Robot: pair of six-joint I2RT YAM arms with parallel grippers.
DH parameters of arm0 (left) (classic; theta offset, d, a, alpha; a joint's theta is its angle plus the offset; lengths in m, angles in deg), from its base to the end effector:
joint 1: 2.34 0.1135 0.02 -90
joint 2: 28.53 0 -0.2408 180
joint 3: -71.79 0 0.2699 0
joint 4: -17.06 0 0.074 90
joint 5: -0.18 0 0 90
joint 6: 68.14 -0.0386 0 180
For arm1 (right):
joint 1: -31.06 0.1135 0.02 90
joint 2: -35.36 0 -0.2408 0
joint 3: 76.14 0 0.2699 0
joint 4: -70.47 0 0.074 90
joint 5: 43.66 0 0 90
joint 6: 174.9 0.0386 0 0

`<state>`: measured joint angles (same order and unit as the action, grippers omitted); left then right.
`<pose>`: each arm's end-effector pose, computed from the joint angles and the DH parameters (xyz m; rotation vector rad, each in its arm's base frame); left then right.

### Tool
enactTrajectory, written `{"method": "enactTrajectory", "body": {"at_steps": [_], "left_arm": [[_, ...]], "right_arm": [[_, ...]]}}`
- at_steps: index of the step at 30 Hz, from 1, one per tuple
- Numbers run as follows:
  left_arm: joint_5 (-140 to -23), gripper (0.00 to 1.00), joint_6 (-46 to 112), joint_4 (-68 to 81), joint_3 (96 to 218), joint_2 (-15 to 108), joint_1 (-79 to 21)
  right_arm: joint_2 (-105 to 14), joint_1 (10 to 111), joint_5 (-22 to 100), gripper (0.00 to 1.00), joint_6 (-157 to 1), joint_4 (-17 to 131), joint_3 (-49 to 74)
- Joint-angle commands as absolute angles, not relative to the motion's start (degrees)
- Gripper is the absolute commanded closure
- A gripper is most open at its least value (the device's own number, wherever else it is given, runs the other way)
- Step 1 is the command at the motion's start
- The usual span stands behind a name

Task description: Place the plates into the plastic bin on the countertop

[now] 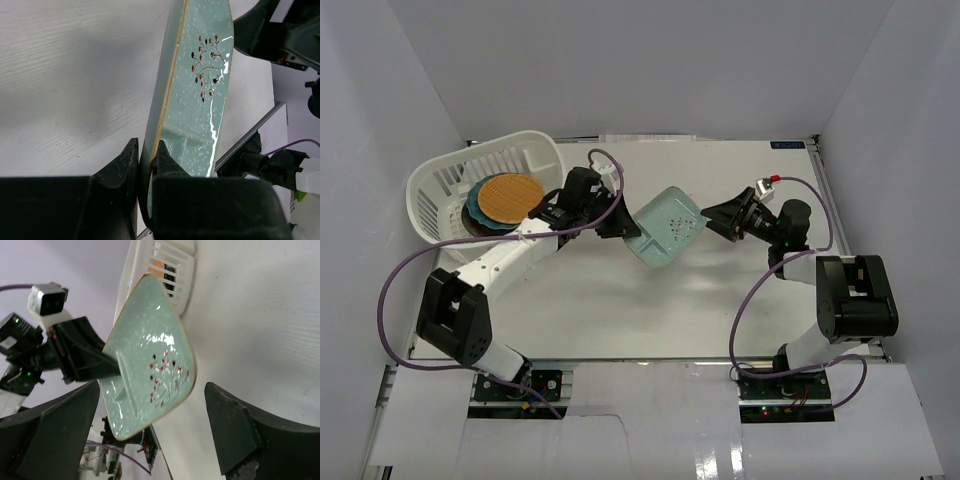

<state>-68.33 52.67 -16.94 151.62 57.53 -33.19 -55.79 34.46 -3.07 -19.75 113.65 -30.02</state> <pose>0.2981 -0.1945 0.2535 0.2124 2.4038 -0.9632 0.3124 0.0479 0.1601 0.2209 1.8347 1.5622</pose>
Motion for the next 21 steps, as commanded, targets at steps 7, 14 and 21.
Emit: {"method": "enactTrajectory", "body": {"at_steps": [7,14,21], "left_arm": [[-65.12,1.0,57.98,-11.87,156.71,44.26,-12.46],[-72.85,1.0,60.0,-13.45,152.85,37.39,7.32],[-82.08,1.0,60.89,-11.08,146.61,38.09,11.37]], "right_arm": [[-43.13,34.57,1.68,0.09,-30.39,98.24,-28.32],[-41.19,36.07,3.45,0.09,-35.67,93.23,-30.51],[-42.16,39.14,3.37,0.08,-37.08,92.69,-31.04]]}}
